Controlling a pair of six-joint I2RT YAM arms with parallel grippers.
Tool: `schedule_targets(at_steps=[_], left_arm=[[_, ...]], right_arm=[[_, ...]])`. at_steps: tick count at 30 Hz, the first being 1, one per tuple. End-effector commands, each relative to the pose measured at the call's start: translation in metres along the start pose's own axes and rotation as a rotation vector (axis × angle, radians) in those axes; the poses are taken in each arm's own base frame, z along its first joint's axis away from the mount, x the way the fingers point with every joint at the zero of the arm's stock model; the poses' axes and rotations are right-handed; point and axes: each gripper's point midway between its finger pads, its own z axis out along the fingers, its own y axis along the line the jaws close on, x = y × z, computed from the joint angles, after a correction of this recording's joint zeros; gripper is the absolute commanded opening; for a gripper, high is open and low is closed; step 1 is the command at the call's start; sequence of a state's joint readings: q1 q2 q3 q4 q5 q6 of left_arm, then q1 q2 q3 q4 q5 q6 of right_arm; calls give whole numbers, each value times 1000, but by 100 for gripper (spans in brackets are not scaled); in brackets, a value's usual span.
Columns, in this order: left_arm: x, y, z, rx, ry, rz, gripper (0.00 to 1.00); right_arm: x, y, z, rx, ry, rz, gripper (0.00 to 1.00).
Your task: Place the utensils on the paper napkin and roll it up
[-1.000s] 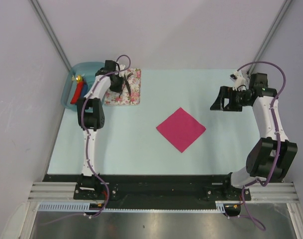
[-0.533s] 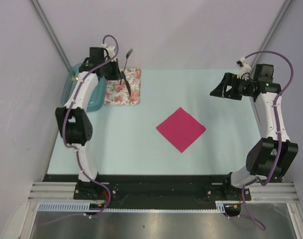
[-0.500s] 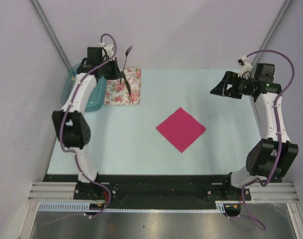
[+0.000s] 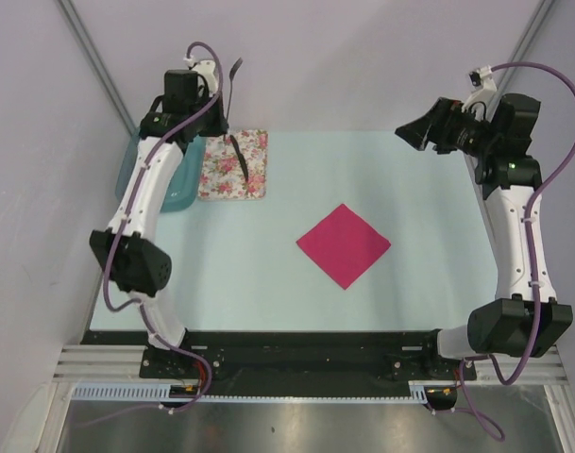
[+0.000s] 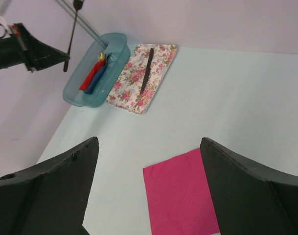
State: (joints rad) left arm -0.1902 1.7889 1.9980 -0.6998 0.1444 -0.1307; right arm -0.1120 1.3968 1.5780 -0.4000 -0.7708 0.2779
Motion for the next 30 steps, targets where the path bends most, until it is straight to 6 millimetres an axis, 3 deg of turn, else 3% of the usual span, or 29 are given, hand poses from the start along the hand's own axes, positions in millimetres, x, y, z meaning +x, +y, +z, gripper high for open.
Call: schedule_targets(at_steps=[1, 4, 5, 11, 15, 21, 30], left_arm=[[66, 76, 36, -270, 307, 129, 0], [79, 90, 52, -306, 367, 179, 0], [98, 98, 66, -325, 424, 184, 0], [117, 120, 104, -361, 448, 189, 0], [140, 136, 130, -403, 491, 198, 0], [162, 151, 150, -440, 524, 220, 0], [165, 158, 158, -422, 539, 356, 0]], right_arm=[[0, -2, -11, 44, -14, 0, 90], [6, -7, -13, 62, -2, 16, 90], [10, -9, -13, 69, 7, 27, 90], [21, -13, -18, 95, 31, 34, 91], [27, -17, -19, 110, 42, 49, 91], [31, -21, -20, 126, 47, 56, 91], [40, -32, -19, 138, 67, 90, 91]])
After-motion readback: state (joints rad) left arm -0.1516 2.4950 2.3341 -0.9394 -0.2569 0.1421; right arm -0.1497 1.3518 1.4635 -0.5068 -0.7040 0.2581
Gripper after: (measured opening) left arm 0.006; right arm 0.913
